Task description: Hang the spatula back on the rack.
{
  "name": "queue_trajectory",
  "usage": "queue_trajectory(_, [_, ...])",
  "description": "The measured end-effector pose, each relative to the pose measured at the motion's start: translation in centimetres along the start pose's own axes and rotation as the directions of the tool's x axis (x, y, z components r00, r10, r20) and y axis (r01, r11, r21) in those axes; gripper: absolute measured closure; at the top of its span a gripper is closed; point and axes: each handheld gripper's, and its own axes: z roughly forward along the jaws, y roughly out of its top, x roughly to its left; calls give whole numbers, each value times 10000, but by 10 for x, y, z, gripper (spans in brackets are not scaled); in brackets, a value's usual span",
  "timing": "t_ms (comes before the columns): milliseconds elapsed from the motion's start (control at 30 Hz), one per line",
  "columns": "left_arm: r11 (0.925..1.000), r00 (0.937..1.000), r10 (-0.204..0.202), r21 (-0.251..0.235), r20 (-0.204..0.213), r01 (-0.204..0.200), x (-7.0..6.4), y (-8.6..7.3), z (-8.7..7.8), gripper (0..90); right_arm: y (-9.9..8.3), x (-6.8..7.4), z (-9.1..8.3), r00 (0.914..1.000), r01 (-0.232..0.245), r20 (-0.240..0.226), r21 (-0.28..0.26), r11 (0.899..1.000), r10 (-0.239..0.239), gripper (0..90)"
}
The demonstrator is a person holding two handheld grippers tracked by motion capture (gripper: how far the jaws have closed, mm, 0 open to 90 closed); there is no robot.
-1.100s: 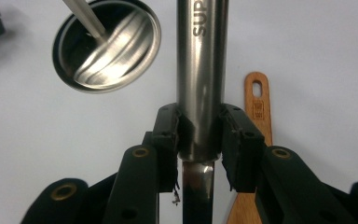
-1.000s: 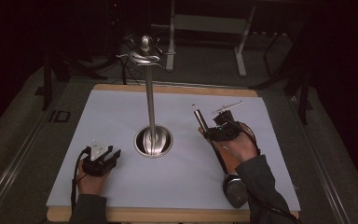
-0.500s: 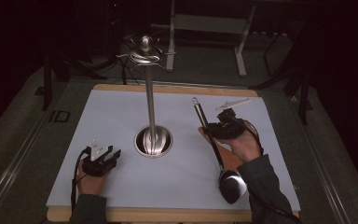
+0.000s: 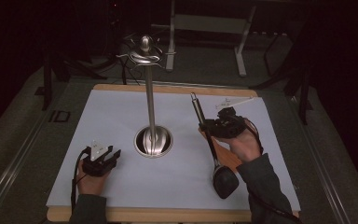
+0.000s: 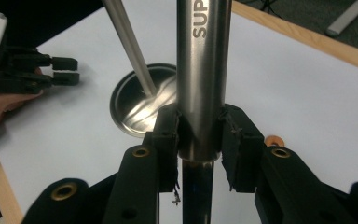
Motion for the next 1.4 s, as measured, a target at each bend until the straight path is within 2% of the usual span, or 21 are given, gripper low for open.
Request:
queue_trajectory(333, [10000, 10000, -12, 1, 5, 12, 0, 0, 0, 612, 7, 10, -4, 9988, 436, -222, -455, 9980, -446, 692])
queue_trajectory(667, [10000, 10000, -14, -2, 5, 14, 0, 0, 0, 612, 12, 19, -5, 9943, 864, -530, -1020, 9910, -921, 692])
queue_trajectory(967, [10000, 10000, -16, -4, 14, 16, 0, 0, 0, 612, 16, 27, -6, 9875, 1241, -775, -1554, 9800, -1374, 693])
queue_trajectory(1400, [10000, 10000, -19, -13, 18, 19, 0, 0, 0, 611, 23, 41, -7, 9731, 1817, -987, -2282, 9565, -2084, 693])
